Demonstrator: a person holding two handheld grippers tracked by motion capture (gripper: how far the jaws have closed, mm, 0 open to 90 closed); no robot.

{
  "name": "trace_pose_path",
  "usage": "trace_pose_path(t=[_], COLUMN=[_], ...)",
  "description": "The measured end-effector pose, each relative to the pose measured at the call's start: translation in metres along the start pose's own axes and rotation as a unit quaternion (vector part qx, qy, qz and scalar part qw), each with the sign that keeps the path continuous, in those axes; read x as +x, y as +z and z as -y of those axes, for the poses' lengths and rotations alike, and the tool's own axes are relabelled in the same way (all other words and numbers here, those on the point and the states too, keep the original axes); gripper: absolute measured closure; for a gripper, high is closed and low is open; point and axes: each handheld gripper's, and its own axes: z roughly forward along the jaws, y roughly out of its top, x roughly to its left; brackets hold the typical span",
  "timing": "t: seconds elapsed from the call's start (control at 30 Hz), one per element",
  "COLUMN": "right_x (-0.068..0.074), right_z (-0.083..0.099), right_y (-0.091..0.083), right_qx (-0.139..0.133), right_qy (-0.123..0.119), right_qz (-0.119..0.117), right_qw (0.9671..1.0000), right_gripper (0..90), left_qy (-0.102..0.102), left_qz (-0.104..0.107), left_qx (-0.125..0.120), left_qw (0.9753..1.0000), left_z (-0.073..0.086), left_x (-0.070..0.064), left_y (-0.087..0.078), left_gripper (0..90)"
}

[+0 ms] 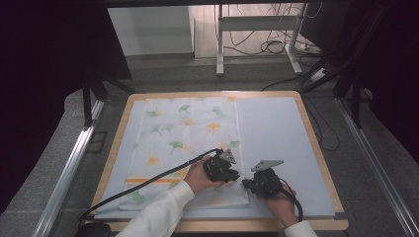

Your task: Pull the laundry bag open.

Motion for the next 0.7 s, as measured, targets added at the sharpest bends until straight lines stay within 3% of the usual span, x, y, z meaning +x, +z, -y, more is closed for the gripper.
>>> trace_pose_path(t=[0.1,0.17,0.23,0.43,0.7], right_x=[0.0,-0.0002,-0.0001,-0.0005,-0.0005], right_z=[0.0001,0.0001,0.0001,0.0002,-0.0005], right_y=[-0.0001,-0.0001,-0.0001,0.0001,0.0005], right_qx=[0.0,0.0,0.0,0.001,0.0], right_qy=[0.0,0.0,0.0,0.001,0.001], right_qz=[0.0,-0.001,-0.001,-0.002,0.0], right_qw=[1.0,1.0,1.0,1.0,1.0], right_gripper=[88.6,88.6,88.6,88.6,88.6], left_qy=[0.0,-0.001,0.009,0.008,-0.005], left_qz=[0.006,0.028,0.021,0.018,0.012], left_qx=[-0.004,-0.004,0.005,0.008,0.002], left_qw=[1.0,0.9996,0.9997,0.9998,0.9999], left_z=[-0.0004,-0.0002,0.0007,0.0003,0.0002], left_x=[-0.0004,0.0001,-0.0008,-0.0017,-0.0034], left_y=[-0.0004,-0.0001,0.0016,0.001,0.0016], left_gripper=[83.4,84.7,84.3,86.9,88.9])
